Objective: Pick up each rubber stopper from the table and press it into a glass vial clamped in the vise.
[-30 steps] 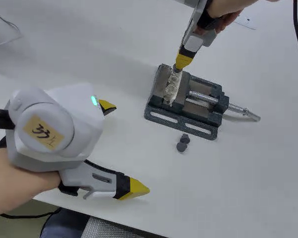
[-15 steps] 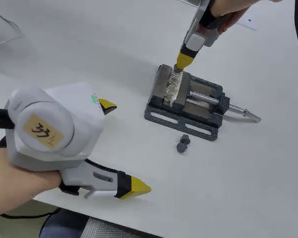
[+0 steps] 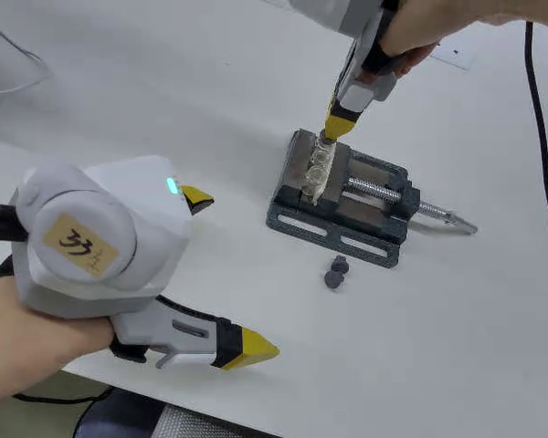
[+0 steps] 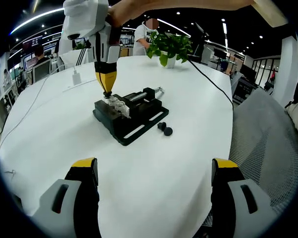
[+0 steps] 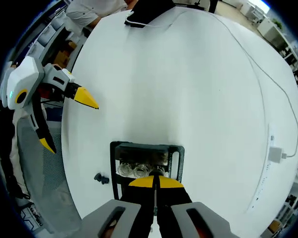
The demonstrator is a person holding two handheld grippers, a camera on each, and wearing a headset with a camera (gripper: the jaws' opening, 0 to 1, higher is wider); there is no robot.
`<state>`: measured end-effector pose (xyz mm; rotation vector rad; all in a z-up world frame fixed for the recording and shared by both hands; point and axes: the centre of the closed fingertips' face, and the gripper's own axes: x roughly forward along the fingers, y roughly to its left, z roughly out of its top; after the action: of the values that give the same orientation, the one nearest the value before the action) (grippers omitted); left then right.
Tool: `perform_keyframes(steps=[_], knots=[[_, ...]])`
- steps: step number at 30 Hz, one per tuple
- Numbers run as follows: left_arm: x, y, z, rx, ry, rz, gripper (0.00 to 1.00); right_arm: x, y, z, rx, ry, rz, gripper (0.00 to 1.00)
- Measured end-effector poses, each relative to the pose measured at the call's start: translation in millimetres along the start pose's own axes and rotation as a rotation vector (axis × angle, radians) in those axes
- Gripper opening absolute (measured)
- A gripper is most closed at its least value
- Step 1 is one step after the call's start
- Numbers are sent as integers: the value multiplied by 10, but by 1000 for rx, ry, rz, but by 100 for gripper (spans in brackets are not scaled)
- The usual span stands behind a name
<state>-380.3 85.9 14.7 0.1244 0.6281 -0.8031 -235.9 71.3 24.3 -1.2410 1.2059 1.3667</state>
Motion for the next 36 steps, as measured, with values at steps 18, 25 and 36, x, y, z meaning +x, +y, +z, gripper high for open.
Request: perform_keyframes(steps=[18, 25, 36], knots=[[-109, 80, 266, 25, -29, 38, 95, -56, -116, 19, -14, -109, -6, 0], [-117, 76, 254, 25, -24, 41, 95, -63, -94, -16, 8, -172, -31, 0], [-135, 111, 268, 25, -23, 46, 95, -101, 5, -13, 70, -330, -37, 36]])
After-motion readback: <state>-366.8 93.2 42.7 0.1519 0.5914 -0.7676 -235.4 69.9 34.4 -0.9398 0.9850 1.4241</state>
